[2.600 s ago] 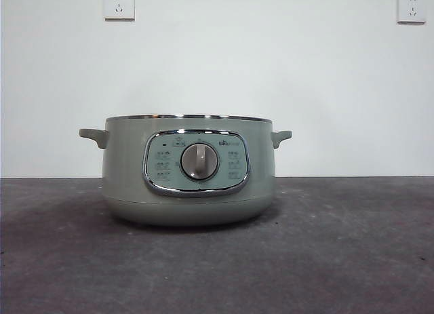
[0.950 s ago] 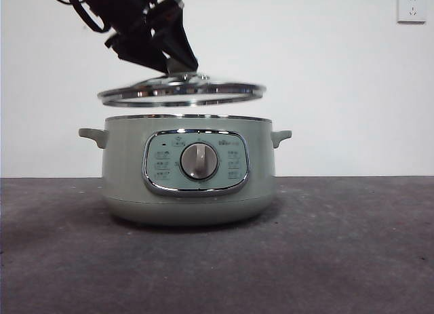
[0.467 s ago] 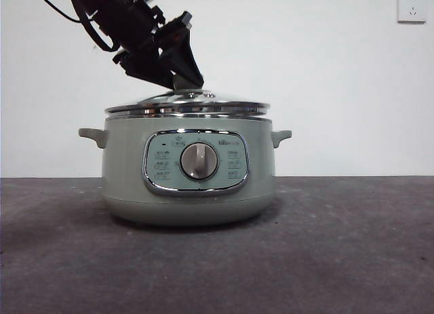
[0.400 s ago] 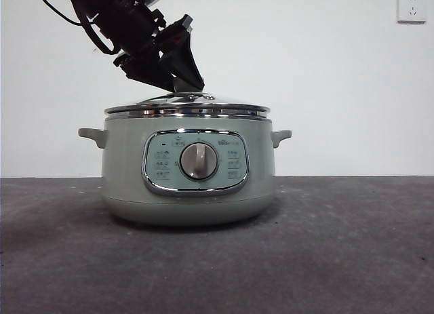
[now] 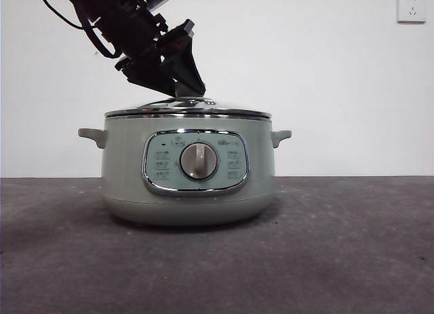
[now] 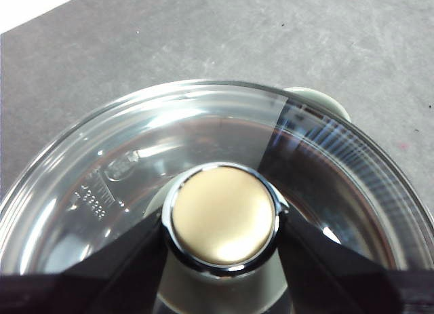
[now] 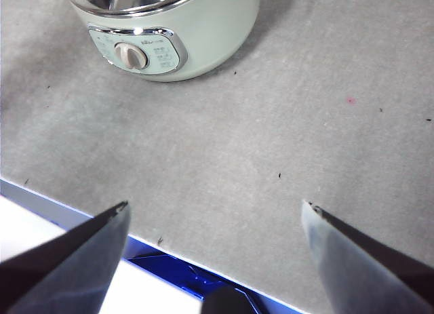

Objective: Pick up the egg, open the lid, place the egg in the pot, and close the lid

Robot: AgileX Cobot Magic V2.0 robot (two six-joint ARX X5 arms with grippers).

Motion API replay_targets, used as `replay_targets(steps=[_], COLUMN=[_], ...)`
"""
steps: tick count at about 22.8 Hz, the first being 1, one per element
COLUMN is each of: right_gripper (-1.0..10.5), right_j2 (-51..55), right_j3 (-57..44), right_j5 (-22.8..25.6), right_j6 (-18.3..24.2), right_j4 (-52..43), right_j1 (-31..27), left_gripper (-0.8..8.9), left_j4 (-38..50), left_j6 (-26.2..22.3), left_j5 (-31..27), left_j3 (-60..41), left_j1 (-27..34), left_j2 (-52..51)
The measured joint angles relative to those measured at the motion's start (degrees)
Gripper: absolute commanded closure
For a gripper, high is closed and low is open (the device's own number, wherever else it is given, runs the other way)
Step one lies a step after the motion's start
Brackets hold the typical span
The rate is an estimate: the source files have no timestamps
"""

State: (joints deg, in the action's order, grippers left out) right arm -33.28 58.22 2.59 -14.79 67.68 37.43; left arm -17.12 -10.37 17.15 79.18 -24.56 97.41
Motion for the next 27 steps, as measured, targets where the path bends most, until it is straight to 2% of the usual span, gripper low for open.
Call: replay_targets(steps=[7, 8, 11, 12, 19, 27], right_gripper=[5.1, 5.1, 5.1, 5.1, 5.1, 5.1], right_j2=[0.0, 0.0, 0.0, 0.0, 0.0, 0.0], right_j3=[0.0, 0.0, 0.0, 0.0, 0.0, 0.0], right_j5=[0.0, 0.0, 0.0, 0.0, 0.0, 0.0], right_j6=[0.0, 0.0, 0.2, 0.2, 0.6, 0.9], right_j4=[0.0, 0.0, 0.0, 0.0, 0.0, -0.3], right_j1=[0.0, 0.0, 0.0, 0.0, 0.0, 0.0], left_gripper=[8.03, 7.64, 4.93, 4.62, 4.62, 4.62], left_j4=[-1.2, -1.2, -1.5, -1.7, -5.4, -15.6], left_j6=[-0.5, -0.5, -0.5, -0.6, -0.5, 0.4], left_j5=[0.3, 0.3, 0.3, 0.3, 1.0, 0.4], left_j3=[1.2, 1.2, 1.3, 1.4, 2.8, 8.1], left_j1=[-0.2, -0.2, -0.2, -0.2, -0.3, 0.0], left_j2=[1.1, 1.1, 1.1, 1.1, 1.1, -2.7])
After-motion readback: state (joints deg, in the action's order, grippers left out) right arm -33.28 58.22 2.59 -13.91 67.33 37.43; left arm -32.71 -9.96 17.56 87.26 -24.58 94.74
